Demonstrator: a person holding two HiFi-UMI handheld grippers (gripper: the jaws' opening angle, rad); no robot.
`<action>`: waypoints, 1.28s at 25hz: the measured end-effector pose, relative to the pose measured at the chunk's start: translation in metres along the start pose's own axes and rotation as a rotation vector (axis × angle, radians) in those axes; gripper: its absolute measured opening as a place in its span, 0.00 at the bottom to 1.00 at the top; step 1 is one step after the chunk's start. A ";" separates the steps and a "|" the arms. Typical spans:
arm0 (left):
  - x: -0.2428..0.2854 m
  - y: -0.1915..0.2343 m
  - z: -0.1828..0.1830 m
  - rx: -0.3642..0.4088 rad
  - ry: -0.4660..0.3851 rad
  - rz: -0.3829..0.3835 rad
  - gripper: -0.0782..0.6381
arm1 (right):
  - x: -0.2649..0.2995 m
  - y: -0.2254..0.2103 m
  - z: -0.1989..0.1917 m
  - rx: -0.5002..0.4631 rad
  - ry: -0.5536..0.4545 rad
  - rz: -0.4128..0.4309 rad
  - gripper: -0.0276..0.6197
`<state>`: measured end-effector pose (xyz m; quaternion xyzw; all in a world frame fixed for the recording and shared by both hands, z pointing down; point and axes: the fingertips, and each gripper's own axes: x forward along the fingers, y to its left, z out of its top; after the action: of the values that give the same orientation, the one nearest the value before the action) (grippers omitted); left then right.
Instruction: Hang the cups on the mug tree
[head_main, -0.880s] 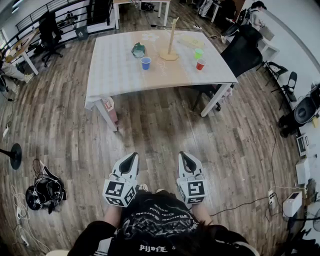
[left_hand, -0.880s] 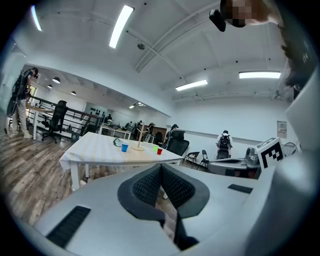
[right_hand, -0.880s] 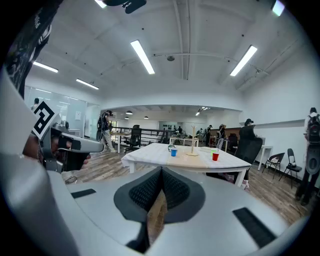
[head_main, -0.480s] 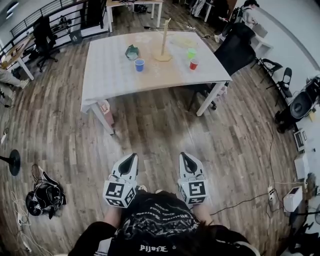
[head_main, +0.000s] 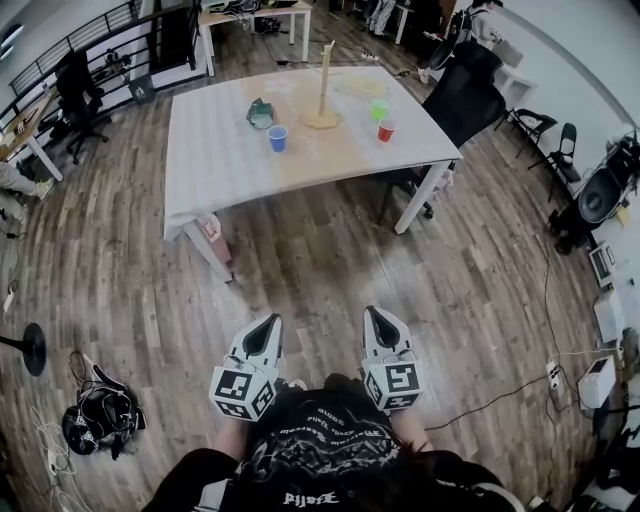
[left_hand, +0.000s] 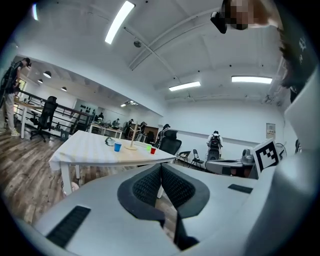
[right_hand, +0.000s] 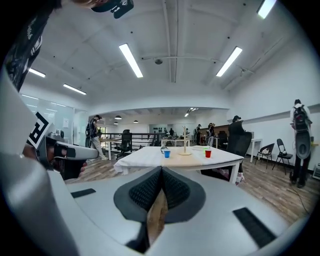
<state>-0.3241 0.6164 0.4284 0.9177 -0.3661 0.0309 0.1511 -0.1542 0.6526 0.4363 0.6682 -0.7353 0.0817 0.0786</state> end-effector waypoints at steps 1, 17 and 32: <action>0.001 0.003 0.000 -0.001 0.002 -0.001 0.14 | 0.002 0.002 -0.001 0.008 0.002 -0.005 0.06; 0.070 0.031 0.005 -0.004 0.021 0.015 0.14 | 0.074 -0.037 -0.005 0.008 0.023 0.024 0.06; 0.238 0.039 0.046 -0.032 -0.016 0.095 0.14 | 0.206 -0.158 0.032 -0.035 0.010 0.161 0.06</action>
<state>-0.1789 0.4181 0.4345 0.8969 -0.4111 0.0246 0.1611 -0.0164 0.4309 0.4540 0.6052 -0.7875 0.0781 0.0869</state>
